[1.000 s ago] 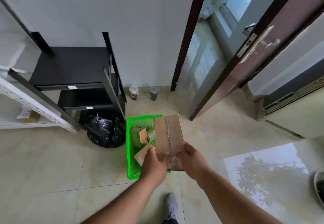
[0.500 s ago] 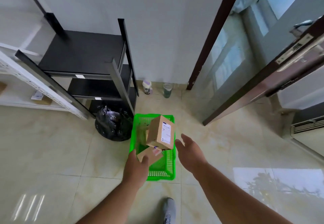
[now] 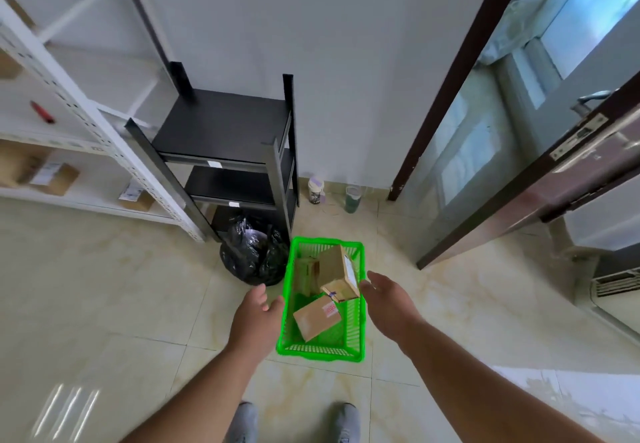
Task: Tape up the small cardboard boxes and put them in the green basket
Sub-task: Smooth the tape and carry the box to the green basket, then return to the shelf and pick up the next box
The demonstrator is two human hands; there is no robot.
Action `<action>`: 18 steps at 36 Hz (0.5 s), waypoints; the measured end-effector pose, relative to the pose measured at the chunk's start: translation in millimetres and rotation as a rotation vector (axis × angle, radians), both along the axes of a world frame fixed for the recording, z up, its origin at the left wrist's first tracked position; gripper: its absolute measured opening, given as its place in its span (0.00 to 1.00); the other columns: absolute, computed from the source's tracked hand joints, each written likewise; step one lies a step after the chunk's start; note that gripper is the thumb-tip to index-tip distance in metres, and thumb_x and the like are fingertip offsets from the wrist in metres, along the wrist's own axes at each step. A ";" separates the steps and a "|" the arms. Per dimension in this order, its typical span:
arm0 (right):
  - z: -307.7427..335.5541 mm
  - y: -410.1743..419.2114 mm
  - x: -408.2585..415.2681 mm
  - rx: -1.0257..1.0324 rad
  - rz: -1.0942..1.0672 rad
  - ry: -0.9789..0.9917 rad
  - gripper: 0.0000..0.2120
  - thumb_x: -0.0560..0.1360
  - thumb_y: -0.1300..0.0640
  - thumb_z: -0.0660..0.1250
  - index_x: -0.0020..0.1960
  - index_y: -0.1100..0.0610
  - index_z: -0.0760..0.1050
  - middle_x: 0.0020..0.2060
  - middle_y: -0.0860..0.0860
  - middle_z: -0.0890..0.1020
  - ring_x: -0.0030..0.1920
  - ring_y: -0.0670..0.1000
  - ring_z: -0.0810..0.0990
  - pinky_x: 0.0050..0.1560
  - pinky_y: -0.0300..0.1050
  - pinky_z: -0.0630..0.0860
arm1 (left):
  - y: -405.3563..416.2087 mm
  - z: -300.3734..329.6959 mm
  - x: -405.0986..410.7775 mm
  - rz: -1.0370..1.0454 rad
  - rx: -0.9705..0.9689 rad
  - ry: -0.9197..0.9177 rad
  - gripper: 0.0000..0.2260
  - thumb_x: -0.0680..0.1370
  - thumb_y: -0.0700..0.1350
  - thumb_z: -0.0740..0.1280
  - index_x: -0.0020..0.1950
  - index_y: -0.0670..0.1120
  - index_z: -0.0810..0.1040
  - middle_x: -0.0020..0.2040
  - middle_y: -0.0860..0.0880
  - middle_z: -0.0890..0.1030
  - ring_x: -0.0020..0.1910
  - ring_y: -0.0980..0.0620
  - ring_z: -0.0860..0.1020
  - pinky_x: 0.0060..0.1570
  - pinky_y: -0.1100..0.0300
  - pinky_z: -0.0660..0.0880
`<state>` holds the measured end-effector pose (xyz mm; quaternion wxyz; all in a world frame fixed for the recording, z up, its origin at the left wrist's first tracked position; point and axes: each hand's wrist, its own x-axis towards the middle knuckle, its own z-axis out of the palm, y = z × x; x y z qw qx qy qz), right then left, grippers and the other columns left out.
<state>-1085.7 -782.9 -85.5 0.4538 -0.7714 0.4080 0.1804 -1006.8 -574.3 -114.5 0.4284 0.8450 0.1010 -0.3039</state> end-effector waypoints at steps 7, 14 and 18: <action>58.2 62.6 44.2 -0.007 0.103 -0.097 0.12 0.83 0.49 0.58 0.62 0.49 0.74 0.48 0.51 0.79 0.44 0.51 0.75 0.42 0.43 0.71 | 53.7 81.3 25.8 0.069 -0.070 -0.153 0.24 0.81 0.48 0.65 0.76 0.46 0.66 0.73 0.47 0.72 0.68 0.51 0.73 0.62 0.61 0.67; 108.8 162.3 105.7 0.010 0.284 -0.234 0.20 0.69 0.32 0.50 0.52 0.43 0.67 0.42 0.39 0.67 0.45 0.46 0.68 0.49 0.45 0.67 | 154.1 154.9 60.0 0.163 -0.058 -0.298 0.20 0.81 0.49 0.65 0.72 0.47 0.70 0.67 0.52 0.76 0.63 0.51 0.75 0.54 0.62 0.68; 159.3 236.7 126.5 -0.037 0.352 -0.294 0.20 0.85 0.47 0.53 0.73 0.53 0.69 0.61 0.52 0.79 0.60 0.52 0.78 0.59 0.46 0.73 | 214.1 187.3 80.2 0.184 -0.050 -0.391 0.17 0.81 0.49 0.64 0.70 0.50 0.71 0.56 0.55 0.74 0.53 0.54 0.72 0.49 0.61 0.66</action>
